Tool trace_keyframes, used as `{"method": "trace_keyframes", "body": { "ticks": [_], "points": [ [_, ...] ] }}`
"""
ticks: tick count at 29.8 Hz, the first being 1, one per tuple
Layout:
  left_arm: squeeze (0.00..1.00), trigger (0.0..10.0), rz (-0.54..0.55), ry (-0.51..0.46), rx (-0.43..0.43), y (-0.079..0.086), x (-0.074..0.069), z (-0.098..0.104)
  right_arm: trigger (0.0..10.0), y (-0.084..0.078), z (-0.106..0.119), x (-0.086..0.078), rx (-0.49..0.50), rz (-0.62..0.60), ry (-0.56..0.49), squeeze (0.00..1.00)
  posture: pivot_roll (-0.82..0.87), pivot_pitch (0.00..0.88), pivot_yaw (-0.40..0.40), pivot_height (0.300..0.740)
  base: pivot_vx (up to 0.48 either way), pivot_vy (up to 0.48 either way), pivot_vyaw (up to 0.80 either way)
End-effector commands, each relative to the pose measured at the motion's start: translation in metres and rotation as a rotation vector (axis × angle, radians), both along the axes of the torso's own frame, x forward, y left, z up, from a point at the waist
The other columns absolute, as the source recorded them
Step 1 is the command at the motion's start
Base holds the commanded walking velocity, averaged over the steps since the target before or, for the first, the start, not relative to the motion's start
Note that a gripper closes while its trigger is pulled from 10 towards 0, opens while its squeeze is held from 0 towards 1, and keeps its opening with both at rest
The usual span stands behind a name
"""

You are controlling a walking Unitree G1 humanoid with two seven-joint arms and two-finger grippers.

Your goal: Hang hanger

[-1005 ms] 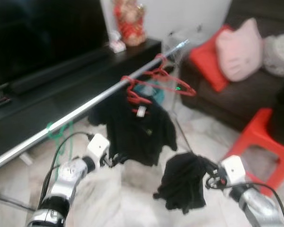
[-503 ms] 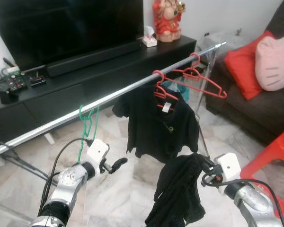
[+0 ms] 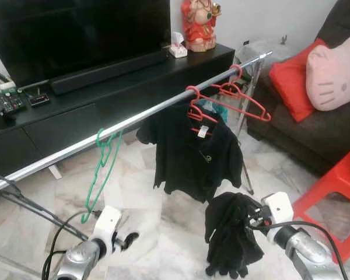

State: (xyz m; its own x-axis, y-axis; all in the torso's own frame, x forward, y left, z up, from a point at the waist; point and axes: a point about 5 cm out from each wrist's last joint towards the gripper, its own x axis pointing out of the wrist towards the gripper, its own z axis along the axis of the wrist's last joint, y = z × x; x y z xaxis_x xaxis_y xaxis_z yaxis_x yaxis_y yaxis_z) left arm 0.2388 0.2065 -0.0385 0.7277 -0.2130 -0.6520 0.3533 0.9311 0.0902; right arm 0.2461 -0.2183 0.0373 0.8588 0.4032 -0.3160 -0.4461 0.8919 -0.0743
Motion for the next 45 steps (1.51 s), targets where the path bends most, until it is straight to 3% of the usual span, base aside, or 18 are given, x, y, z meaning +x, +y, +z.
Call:
{"method": "trace_keyframes", "body": {
  "ticks": [1, 7, 14, 20, 23, 28, 32, 37, 45],
  "points": [
    [0.0, 10.0, 0.074, 0.051, 0.068, 0.013, -0.009, -0.007, 10.0, 0.002, 0.004, 0.004, 0.002, 0.01, -0.026, 0.0, 0.03, 0.0, 0.042, 0.74, 0.0, 0.0, 0.0],
    [0.0, 10.0, 0.184, 0.156, 0.097, 0.021, -0.036, -0.025, 10.0, 0.004, 0.005, 0.006, -0.011, 0.016, -0.049, 0.0, 0.02, 0.0, 0.045, 0.74, 0.0, 0.0, 0.24],
    [0.0, 10.0, 0.215, 0.153, 0.106, 0.02, -0.042, -0.029, 10.0, 0.001, -0.002, 0.002, 0.011, -0.033, -0.036, 0.0, 0.03, 0.0, 0.049, 0.74, 0.0, 0.0, 0.79],
    [0.0, 10.0, 0.206, 0.167, 0.109, 0.017, -0.043, -0.031, 10.0, -0.011, -0.045, -0.017, -0.017, -0.256, 0.122, 0.0, 0.03, 0.0, 0.06, 0.74, 0.0, 0.0, 0.36],
    [0.0, 10.0, 0.224, 0.182, 0.112, 0.018, -0.046, -0.032, 10.0, -0.019, -0.068, -0.038, -0.028, -0.37, 0.229, 0.0, 0.03, 0.0, 0.063, 0.74, 0.0, 0.0, 0.0],
    [0.0, 10.0, 0.231, 0.207, 0.123, 0.02, -0.053, -0.036, 10.0, -0.022, -0.077, -0.05, -0.011, -0.418, 0.262, 0.0, 0.03, 0.0, 0.07, 0.74, 0.0, 0.0, 0.0],
    [0.0, 10.0, 0.231, 0.229, 0.13, 0.021, -0.06, -0.039, 10.0, -0.024, -0.075, -0.045, -0.028, -0.412, 0.235, 0.0, 0.03, 0.0, 0.072, 0.74, 0.0, 0.0, 0.0],
    [0.0, 10.0, 0.223, 0.211, 0.11, 0.019, -0.052, -0.035, 10.0, -0.025, -0.07, -0.037, -0.041, -0.402, 0.213, 0.0, 0.03, 0.0, 0.07, 0.74, 0.0, 0.0, 0.0],
    [0.0, 10.0, 0.231, 0.209, 0.09, 0.017, -0.053, -0.036, 10.0, -0.023, -0.068, -0.032, -0.041, -0.392, 0.198, 0.0, 0.03, 0.0, 0.069, 0.74, 0.0, 0.0, 0.0]
  ]
}}
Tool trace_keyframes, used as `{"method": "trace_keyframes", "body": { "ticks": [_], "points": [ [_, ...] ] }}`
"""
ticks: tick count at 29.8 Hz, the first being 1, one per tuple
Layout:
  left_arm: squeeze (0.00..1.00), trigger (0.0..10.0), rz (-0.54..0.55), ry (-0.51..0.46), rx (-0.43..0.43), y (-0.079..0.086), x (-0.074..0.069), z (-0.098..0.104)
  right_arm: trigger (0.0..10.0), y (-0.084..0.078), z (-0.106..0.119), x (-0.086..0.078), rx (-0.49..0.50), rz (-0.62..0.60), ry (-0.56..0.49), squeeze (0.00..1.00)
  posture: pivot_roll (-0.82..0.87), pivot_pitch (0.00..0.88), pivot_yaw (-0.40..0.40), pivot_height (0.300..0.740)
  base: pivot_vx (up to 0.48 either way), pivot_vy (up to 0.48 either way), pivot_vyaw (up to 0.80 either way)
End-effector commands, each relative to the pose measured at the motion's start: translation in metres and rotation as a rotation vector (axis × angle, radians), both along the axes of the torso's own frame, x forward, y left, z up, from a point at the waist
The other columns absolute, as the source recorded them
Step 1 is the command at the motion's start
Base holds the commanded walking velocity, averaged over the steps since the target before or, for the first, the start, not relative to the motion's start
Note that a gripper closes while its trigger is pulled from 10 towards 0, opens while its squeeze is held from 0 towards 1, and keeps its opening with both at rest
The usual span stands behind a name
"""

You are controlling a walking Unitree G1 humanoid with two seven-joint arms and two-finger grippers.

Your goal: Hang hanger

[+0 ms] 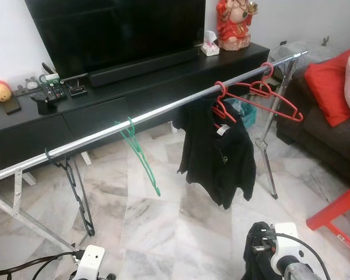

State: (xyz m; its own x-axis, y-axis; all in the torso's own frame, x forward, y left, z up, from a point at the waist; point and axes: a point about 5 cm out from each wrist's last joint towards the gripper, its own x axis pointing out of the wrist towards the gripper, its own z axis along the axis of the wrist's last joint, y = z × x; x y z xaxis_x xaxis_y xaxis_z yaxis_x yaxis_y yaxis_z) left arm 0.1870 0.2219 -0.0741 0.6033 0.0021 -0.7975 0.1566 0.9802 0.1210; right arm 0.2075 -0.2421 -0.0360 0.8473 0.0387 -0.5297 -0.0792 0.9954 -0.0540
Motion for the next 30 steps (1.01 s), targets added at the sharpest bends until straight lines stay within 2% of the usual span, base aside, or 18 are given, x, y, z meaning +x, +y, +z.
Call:
{"method": "trace_keyframes", "body": {
  "ticks": [1, 9, 12, 13, 14, 15, 16, 18, 19, 21, 25, 29, 30],
  "points": [
    [0.0, 10.0, 0.005, 0.006, 0.003, 0.002, -0.001, 0.0, 10.0, 0.0, 0.005, 0.007, -0.004, 0.007, -0.036, 0.0, 0.03, 0.0, 0.069, 0.74, 0.0, 0.0, 0.0],
    [0.0, 10.0, -0.002, 0.017, 0.006, 0.0, -0.005, -0.003, 10.0, 0.003, 0.006, 0.01, -0.007, -0.013, -0.065, 0.0, 0.04, 0.003, 0.072, 0.74, 0.0, 0.0, 0.0],
    [0.0, 10.0, 0.016, 0.027, 0.015, 0.001, -0.007, -0.004, 10.0, -0.004, 0.009, 0.011, -0.059, -0.133, -0.103, 0.0, 0.04, 0.004, 0.071, 0.74, 0.0, 0.0, 0.0],
    [0.0, 10.0, 0.016, 0.027, 0.015, 0.001, -0.007, -0.004, 10.0, -0.004, 0.009, 0.011, -0.059, -0.133, -0.103, 0.0, 0.04, 0.004, 0.071, 0.74, 0.0, 0.0, 0.0],
    [0.0, 10.0, 0.024, 0.029, 0.014, 0.002, -0.008, -0.004, 10.0, -0.009, 0.015, 0.013, -0.074, -0.209, -0.162, 0.0, 0.04, 0.003, 0.07, 0.74, 0.0, 0.0, 0.0],
    [0.0, 10.0, 0.024, 0.029, 0.014, 0.002, -0.008, -0.004, 10.0, -0.009, 0.015, 0.013, -0.074, -0.209, -0.162, 0.0, 0.04, 0.003, 0.07, 0.74, 0.0, 0.0, 0.0],
    [0.0, 10.0, 0.029, 0.029, 0.012, 0.002, -0.008, -0.004, 10.0, -0.015, 0.023, 0.014, -0.107, -0.284, -0.232, 0.0, 0.04, 0.004, 0.071, 0.74, 0.0, 0.0, 0.0],
    [0.0, 10.0, 0.03, 0.03, 0.008, 0.002, -0.01, -0.005, 10.0, -0.015, 0.04, 0.008, -0.147, -0.38, -0.393, 0.0, 0.03, 0.005, 0.077, 0.74, 0.0, 0.0, 0.0],
    [0.0, 10.0, 0.03, 0.03, 0.008, 0.002, -0.01, -0.005, 10.0, -0.015, 0.04, 0.008, -0.147, -0.38, -0.393, 0.0, 0.03, 0.005, 0.077, 0.74, 0.0, 0.0, 0.0],
    [0.0, 10.0, 0.027, 0.03, 0.007, 0.001, -0.011, -0.006, 10.0, -0.001, 0.045, -0.009, -0.187, -0.37, -0.463, 0.0, 0.02, 0.006, 0.079, 0.74, 0.0, 0.0, 0.0],
    [0.0, 10.0, 0.024, 0.028, 0.007, 0.0, -0.011, -0.006, 10.0, 0.008, 0.046, -0.022, -0.23, -0.354, -0.48, 0.0, 0.02, 0.007, 0.084, 0.74, 0.0, 0.0, 0.0],
    [0.0, 10.0, 0.023, 0.022, 0.007, 0.0, -0.01, -0.005, 10.0, 0.012, 0.056, -0.025, -0.278, -0.365, -0.528, 0.0, 0.02, 0.008, 0.087, 0.74, 0.0, 0.0, 0.0],
    [0.0, 10.0, 0.023, 0.019, 0.004, 0.0, -0.009, -0.005, 10.0, 0.013, 0.066, -0.016, -0.28, -0.362, -0.574, 0.0, 0.02, 0.005, 0.086, 0.74, 0.0, 0.0, 0.0]
  ]
}}
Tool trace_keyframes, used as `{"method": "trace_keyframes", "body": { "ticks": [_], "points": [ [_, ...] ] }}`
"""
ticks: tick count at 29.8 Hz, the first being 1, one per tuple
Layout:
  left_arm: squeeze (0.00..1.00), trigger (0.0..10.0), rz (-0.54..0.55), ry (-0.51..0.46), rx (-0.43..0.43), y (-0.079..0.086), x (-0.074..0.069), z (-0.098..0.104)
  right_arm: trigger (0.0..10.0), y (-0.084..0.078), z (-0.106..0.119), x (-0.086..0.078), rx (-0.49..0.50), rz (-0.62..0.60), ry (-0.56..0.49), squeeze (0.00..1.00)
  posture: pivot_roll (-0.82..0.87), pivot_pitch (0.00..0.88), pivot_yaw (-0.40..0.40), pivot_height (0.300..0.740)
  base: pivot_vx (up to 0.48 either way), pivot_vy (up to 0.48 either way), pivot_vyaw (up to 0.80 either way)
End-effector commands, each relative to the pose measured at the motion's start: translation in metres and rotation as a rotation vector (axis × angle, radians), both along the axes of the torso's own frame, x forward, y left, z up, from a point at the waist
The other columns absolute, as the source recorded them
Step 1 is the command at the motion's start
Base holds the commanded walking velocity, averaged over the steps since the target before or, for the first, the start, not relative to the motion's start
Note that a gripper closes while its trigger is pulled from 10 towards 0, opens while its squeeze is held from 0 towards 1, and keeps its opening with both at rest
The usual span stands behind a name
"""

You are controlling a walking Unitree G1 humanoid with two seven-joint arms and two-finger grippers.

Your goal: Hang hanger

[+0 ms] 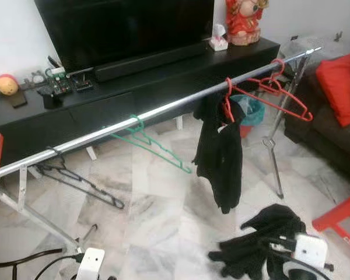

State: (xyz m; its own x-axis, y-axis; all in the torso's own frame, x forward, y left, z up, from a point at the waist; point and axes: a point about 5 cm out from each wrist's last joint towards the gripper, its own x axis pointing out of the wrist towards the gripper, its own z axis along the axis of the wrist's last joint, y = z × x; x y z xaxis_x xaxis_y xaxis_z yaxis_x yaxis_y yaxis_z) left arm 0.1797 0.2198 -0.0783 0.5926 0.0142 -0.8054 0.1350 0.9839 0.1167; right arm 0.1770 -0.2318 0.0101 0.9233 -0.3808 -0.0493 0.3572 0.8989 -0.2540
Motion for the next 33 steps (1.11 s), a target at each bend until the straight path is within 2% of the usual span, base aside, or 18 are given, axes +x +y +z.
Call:
{"method": "trace_keyframes", "body": {
  "ticks": [1, 8, 33],
  "points": [
    [0.0, 10.0, -0.001, 0.005, 0.007, 0.002, -0.002, -0.001, 10.0, 0.003, 0.02, 0.014, -0.029, 0.014, -0.098, 0.0, 0.02, 0.005, 0.086, 0.74, 0.0, 0.0, 0.0],
    [0.0, 10.0, 0.004, -0.005, -0.012, -0.001, -0.002, -0.001, 10.0, 0.0, 0.034, 0.033, -0.053, 0.026, -0.133, 0.0, 0.02, 0.006, 0.077, 0.74, 0.0, 0.0, 0.0],
    [0.0, 10.0, -0.02, 0.011, -0.005, -0.003, -0.005, -0.003, 10.0, 0.001, 0.037, 0.036, -0.056, 0.031, -0.072, 0.0, 0.02, 0.0, 0.075, 0.74, 0.0, 0.0, 0.8]
  ]
}}
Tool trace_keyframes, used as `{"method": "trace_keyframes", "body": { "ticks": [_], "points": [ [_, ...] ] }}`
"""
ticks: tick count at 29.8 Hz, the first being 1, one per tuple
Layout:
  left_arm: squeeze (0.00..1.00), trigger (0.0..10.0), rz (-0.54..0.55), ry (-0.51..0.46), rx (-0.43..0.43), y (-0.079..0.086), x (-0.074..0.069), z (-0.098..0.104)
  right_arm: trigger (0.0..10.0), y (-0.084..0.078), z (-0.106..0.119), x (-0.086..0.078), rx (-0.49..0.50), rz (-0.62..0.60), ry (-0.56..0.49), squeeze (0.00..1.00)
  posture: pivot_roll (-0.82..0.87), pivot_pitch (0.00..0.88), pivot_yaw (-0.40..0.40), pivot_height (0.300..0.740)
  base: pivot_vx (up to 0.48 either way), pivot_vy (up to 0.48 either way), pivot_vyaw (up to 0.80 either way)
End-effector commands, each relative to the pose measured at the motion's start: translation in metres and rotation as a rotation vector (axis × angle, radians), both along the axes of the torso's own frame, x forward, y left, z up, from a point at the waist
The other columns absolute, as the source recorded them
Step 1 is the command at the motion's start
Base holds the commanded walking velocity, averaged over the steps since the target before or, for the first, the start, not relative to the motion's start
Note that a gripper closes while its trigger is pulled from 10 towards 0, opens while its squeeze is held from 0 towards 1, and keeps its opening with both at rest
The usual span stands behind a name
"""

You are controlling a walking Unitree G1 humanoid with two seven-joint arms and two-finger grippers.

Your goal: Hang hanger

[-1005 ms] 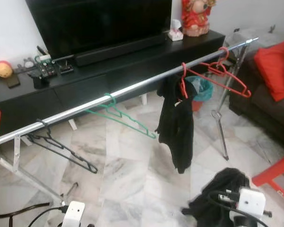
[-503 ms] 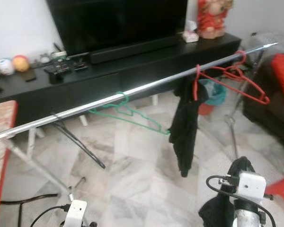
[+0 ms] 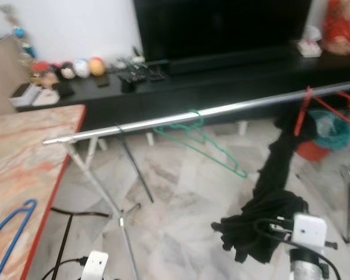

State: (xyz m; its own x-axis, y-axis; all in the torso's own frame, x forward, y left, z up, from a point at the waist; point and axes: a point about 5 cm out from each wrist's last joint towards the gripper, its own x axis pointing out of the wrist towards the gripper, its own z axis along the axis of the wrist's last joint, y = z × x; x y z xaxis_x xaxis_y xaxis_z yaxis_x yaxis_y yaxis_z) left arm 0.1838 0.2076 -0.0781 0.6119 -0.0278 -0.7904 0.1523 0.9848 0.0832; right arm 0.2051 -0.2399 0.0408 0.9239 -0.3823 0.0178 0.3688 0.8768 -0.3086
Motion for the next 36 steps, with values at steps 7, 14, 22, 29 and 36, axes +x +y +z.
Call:
{"method": "trace_keyframes", "body": {
  "ticks": [7, 14, 22, 29, 36],
  "points": [
    [0.0, 10.0, -0.006, 0.034, 0.033, 0.0087, -0.0095, -0.0032, 10.0, 0.0106, 0.0026, 0.0097, 0.084, 0.05, -0.017, 0.0, 0.02, 0.0, 0.071, 0.74, 0.0, 0.0, 0.18],
    [0.0, 10.0, -0.019, 0.036, 0.034, 0.0081, -0.0104, -0.0036, 10.0, 0.0097, 0.001, 0.0112, 0.098, 0.057, 0.0, 0.0, 0.02, 0.0, 0.066, 0.74, 0.0, 0.0, 0.0],
    [0.0, 10.0, 0.006, 0.028, 0.011, 0.0074, -0.0113, -0.0039, 10.0, 0.009, 0.0009, 0.0117, 0.112, 0.068, 0.009, 0.0, 0.02, 0.0, 0.062, 0.74, 0.0, 0.0, 0.0],
    [0.0, 10.0, 0.013, 0.024, 0.008, 0.0075, -0.0113, -0.0038, 10.0, 0.0108, 0.0004, 0.0131, 0.12, 0.081, 0.018, 0.0, 0.02, 0.002, 0.06, 0.74, -0.104, 0.0, 0.0],
    [0.0, 10.0, 0.019, 0.021, 0.004, 0.0074, -0.0112, -0.0037, 10.0, 0.0123, 0.0006, 0.0144, 0.123, 0.092, 0.022, 0.0, 0.02, 0.01, 0.059, 0.74, -0.256, 0.0, 0.0]
  ]
}}
